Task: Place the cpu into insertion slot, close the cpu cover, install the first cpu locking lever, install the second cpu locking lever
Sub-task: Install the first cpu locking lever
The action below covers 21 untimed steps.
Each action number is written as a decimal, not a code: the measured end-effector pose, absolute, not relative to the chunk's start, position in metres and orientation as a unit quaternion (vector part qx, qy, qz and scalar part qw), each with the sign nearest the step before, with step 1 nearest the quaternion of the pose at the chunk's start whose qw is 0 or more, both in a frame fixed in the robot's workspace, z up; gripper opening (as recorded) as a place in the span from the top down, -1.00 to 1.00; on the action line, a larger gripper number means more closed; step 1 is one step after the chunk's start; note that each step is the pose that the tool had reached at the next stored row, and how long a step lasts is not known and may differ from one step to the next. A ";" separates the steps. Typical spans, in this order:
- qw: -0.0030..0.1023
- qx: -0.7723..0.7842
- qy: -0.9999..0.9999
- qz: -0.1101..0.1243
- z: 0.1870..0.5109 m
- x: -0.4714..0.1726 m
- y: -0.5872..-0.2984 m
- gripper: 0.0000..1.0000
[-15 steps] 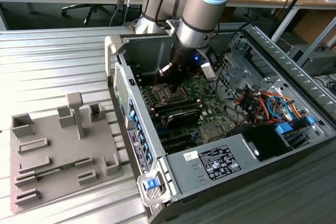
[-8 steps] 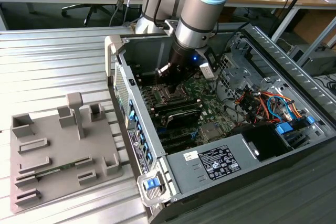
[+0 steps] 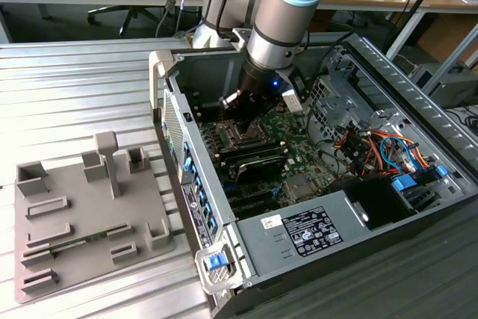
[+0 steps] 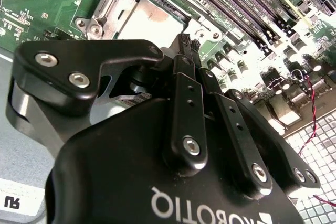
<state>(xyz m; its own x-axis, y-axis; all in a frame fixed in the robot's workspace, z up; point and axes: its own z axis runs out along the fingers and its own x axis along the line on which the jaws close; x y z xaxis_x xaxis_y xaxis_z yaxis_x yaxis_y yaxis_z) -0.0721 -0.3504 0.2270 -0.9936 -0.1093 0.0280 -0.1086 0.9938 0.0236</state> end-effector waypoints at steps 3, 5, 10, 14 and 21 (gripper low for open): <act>0.015 0.055 -0.998 -0.011 0.227 -0.073 -0.350 0.78; 0.015 0.055 -0.998 -0.011 0.227 -0.074 -0.350 0.78; 0.015 0.055 -0.998 -0.011 0.227 -0.077 -0.350 0.78; 0.015 0.055 -0.998 -0.011 0.227 -0.080 -0.350 0.78; 0.015 0.055 -0.998 -0.011 0.227 -0.084 -0.350 0.78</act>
<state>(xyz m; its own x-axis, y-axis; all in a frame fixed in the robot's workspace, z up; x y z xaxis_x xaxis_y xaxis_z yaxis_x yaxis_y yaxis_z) -0.0838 -0.3504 0.2270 -0.9936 -0.1093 0.0281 -0.1086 0.9938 0.0236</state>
